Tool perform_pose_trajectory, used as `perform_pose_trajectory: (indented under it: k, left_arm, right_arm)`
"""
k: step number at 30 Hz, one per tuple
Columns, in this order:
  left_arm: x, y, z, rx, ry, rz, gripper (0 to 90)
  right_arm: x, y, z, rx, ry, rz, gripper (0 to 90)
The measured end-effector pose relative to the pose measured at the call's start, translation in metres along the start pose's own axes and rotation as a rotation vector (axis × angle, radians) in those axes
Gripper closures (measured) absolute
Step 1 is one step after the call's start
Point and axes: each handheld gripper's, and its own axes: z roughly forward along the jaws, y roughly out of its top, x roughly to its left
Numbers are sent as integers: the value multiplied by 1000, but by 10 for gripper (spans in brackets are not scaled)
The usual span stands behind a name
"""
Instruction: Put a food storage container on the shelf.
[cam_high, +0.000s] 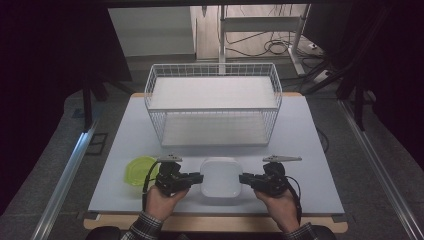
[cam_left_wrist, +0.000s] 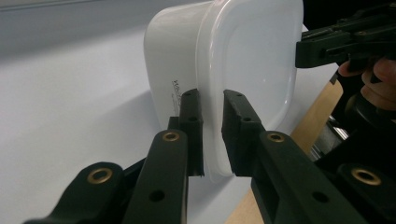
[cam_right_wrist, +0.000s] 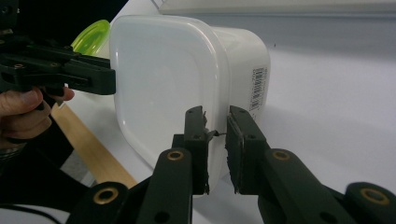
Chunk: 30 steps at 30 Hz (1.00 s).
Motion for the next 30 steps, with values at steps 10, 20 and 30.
perform_pose_trajectory:
  k: [10, 20, 30]
  left_arm:
    - [-4, 16, -16, -56, 29, 59, 795]
    - [-14, 55, -35, -118, 59, 129, 795]
    - [-14, 81, -48, -167, 67, 144, 795]
  right_arm:
    - [9, 15, -6, -72, -2, -80, 790]
    - [15, 50, -21, -147, 8, -139, 792]
    - [21, 85, -29, -174, 9, -171, 791]
